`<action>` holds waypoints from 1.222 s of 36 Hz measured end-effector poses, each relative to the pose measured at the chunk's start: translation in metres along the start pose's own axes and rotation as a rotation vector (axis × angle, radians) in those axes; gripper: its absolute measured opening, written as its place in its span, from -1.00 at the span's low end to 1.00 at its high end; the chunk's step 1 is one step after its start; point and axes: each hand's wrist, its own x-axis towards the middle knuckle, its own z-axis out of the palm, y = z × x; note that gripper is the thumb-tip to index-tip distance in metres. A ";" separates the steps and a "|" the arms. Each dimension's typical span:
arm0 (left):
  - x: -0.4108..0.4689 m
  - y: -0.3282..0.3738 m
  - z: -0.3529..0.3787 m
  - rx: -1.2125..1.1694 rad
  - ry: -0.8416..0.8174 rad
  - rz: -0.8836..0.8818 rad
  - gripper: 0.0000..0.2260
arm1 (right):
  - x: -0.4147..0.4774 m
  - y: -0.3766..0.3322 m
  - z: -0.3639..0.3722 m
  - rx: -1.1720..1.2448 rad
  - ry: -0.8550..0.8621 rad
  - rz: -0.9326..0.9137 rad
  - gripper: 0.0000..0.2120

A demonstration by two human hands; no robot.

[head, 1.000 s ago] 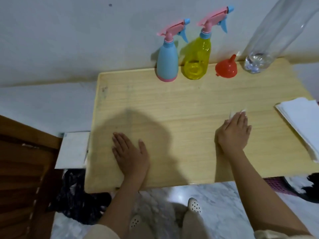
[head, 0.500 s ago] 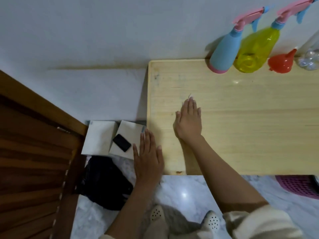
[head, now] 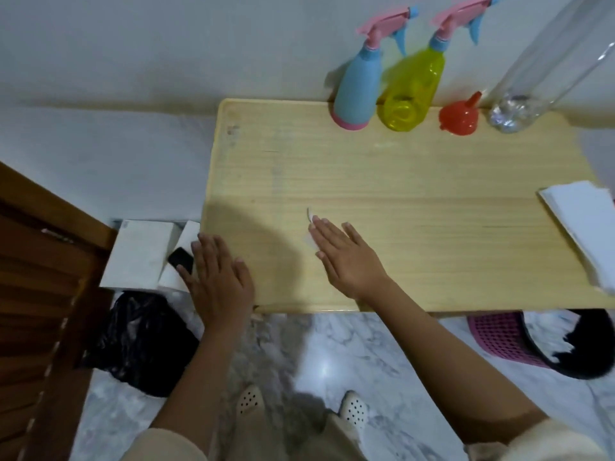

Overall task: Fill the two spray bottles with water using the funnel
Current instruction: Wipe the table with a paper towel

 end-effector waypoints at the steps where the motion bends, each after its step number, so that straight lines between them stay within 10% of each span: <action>1: -0.005 0.012 0.003 0.002 -0.012 -0.002 -0.44 | -0.011 0.016 -0.004 0.000 0.010 0.048 -0.45; 11: -0.051 0.113 0.028 0.034 -0.088 0.010 -0.44 | -0.143 0.181 -0.038 0.087 0.087 0.689 -0.50; 21: -0.073 0.114 0.024 0.052 -0.160 0.237 -0.41 | -0.164 0.126 -0.004 0.228 0.386 0.947 -0.52; 31: -0.082 0.042 0.008 0.017 -0.164 0.416 -0.34 | -0.098 -0.017 0.020 0.329 0.205 0.587 -0.51; 44: -0.072 0.019 0.002 -0.060 -0.156 0.476 -0.37 | -0.116 0.034 -0.013 0.380 -0.006 0.260 -0.27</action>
